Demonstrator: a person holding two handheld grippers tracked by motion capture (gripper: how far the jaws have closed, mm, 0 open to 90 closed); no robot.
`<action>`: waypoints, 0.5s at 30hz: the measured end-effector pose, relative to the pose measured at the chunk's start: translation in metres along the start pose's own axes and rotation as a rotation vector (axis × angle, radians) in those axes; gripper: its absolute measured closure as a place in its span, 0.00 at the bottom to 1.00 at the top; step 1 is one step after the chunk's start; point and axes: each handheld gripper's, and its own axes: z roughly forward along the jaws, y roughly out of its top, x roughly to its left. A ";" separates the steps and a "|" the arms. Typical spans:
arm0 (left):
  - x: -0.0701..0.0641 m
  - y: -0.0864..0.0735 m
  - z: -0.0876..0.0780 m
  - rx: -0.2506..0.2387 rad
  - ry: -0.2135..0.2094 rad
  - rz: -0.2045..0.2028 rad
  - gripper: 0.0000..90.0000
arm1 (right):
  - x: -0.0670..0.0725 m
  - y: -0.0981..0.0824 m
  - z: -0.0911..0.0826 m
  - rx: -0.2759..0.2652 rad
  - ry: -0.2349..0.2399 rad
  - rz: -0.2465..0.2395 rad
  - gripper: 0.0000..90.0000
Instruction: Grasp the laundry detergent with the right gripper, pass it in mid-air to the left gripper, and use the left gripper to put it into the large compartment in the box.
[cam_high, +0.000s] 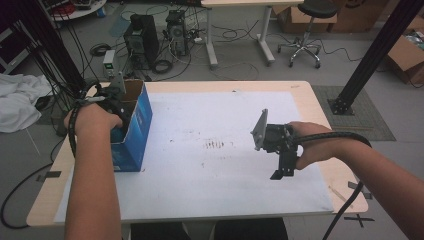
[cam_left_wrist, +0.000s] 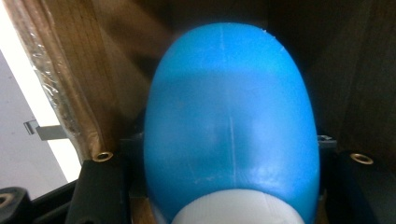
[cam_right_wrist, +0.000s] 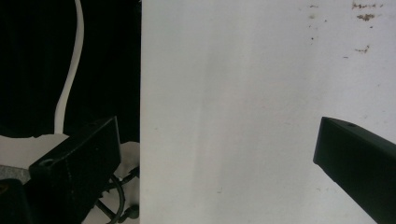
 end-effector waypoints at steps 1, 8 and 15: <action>0.000 0.000 0.000 0.000 0.000 0.000 0.43 | 0.000 0.000 0.000 -0.001 0.001 -0.002 0.00; -0.001 -0.002 0.001 -0.006 0.004 0.005 0.43 | 0.001 -0.001 0.001 0.001 0.006 0.004 0.00; -0.003 -0.003 0.001 -0.010 0.017 -0.009 0.42 | 0.001 -0.001 0.000 0.000 0.005 -0.005 0.00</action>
